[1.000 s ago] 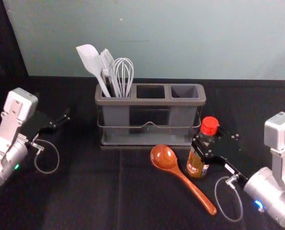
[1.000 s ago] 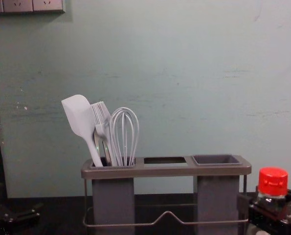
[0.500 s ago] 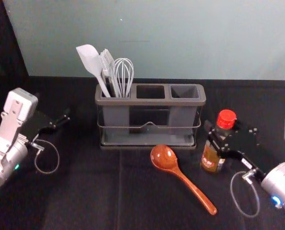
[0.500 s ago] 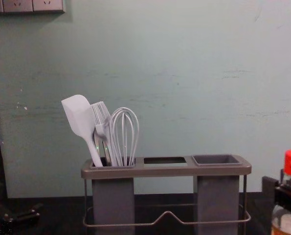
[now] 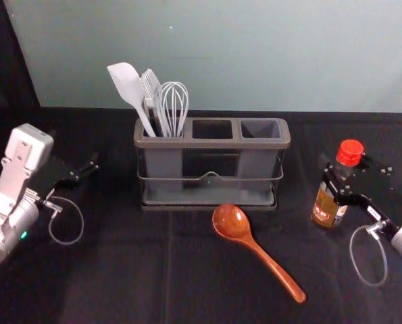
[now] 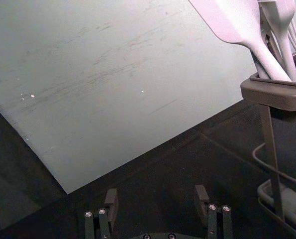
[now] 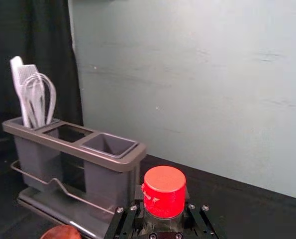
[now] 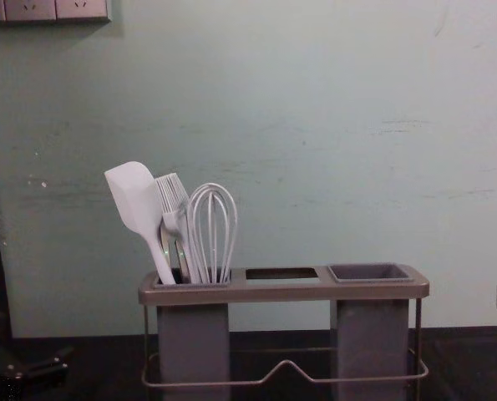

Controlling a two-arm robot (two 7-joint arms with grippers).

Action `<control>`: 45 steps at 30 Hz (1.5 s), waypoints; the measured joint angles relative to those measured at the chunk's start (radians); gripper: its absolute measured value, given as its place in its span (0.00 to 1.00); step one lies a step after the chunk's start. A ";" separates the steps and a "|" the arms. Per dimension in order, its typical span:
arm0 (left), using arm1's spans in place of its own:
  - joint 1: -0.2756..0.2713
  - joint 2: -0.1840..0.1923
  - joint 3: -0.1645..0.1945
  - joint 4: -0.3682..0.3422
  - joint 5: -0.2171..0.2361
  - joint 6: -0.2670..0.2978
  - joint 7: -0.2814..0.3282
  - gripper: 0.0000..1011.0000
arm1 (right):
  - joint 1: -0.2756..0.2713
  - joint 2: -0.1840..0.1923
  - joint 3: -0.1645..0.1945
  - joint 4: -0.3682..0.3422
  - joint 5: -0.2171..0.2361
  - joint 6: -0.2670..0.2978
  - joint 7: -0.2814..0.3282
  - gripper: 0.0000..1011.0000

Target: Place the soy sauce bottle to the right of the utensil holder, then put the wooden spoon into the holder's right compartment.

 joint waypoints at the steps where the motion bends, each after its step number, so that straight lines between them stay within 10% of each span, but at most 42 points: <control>1: 0.000 0.000 0.000 0.000 0.000 0.000 0.000 0.99 | 0.003 -0.001 0.001 0.004 0.000 0.000 0.001 0.39; 24: 0.000 0.000 0.000 0.000 0.000 0.000 0.000 0.99 | 0.232 0.096 -0.029 0.288 0.163 -0.022 0.265 0.39; 45: 0.000 0.000 0.000 0.000 0.000 0.000 0.000 0.99 | 0.358 0.059 -0.140 0.416 0.163 -0.053 0.248 0.39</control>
